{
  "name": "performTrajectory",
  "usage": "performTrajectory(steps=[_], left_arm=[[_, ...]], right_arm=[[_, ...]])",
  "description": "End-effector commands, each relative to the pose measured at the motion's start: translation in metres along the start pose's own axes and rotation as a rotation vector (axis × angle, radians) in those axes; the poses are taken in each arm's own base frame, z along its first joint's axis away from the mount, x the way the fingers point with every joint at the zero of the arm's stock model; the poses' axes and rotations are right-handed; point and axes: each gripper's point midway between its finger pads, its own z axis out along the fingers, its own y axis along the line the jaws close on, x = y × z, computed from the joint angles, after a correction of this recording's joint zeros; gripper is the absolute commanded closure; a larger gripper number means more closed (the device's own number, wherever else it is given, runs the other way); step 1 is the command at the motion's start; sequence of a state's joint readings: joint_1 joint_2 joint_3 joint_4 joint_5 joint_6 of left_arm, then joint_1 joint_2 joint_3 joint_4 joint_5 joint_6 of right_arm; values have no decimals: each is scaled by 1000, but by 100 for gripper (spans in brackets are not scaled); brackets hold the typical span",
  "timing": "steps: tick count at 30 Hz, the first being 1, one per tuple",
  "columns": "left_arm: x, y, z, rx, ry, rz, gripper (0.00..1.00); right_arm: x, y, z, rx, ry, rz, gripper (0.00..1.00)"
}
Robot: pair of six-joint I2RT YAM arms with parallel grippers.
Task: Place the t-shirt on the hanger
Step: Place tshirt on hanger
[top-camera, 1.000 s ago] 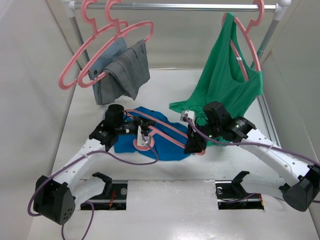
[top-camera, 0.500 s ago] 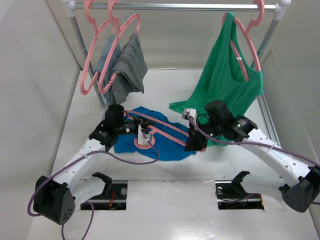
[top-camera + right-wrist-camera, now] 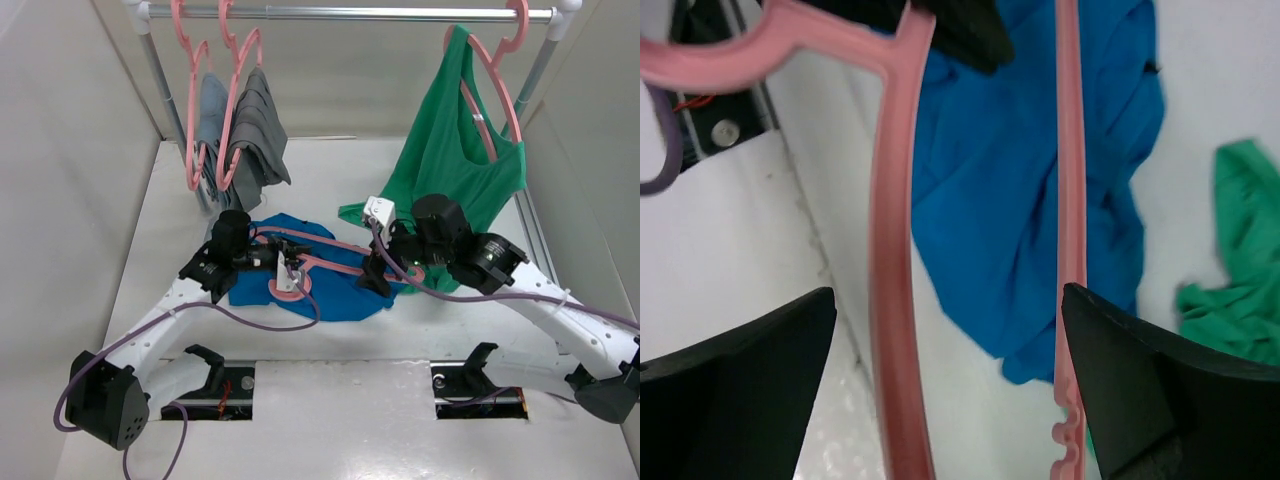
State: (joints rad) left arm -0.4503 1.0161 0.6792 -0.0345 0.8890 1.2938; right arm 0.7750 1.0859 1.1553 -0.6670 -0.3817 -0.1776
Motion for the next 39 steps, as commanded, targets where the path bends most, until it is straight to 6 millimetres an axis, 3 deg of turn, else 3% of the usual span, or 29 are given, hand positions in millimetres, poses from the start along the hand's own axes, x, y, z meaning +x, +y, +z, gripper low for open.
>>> performTrajectory(steps=[1,3,5,8,14,15,17,18,19,24,31,32,33,34,36,39], left_arm=[[-24,15,-7,-20,-55,55,100],[-24,13,-7,-15,-53,61,100],[-23,12,-7,-10,-51,63,100],[-23,10,-7,-4,-49,56,100],[-23,12,-8,-13,-43,63,100],[-23,12,-8,-13,-43,63,100],[-23,12,-8,-13,-43,63,100],[-23,12,-8,-13,-43,63,100],[-23,12,-8,-13,-43,63,100],[-27,12,-9,-15,-53,70,100],[-27,13,-10,-30,-49,50,99],[-27,15,-10,-36,-52,49,87],[-28,16,-10,-41,-54,39,69],[-29,18,-12,-55,-51,8,34],[-28,23,-13,-79,-38,-21,0],[-32,41,-20,-175,-26,-118,0]], right_arm=[[-54,-7,-7,143,-128,-142,0],[-60,-8,-1,194,-116,-218,0],[-66,7,9,185,-97,-338,0],[-60,14,28,218,-32,-443,0],[-66,3,47,286,-10,-541,6],[-63,2,51,285,-2,-552,12],[-77,-1,51,313,-51,-561,25],[-78,-3,52,327,-55,-574,52],[-82,-3,55,331,-71,-572,65],[-78,-8,60,354,-46,-582,100],[-63,-12,57,364,0,-585,100],[-61,-12,55,365,-2,-584,100],[-58,-12,55,362,8,-574,100],[-55,-13,55,357,13,-551,100],[-49,-21,48,355,19,-505,100],[-19,-35,43,371,67,-403,100]])
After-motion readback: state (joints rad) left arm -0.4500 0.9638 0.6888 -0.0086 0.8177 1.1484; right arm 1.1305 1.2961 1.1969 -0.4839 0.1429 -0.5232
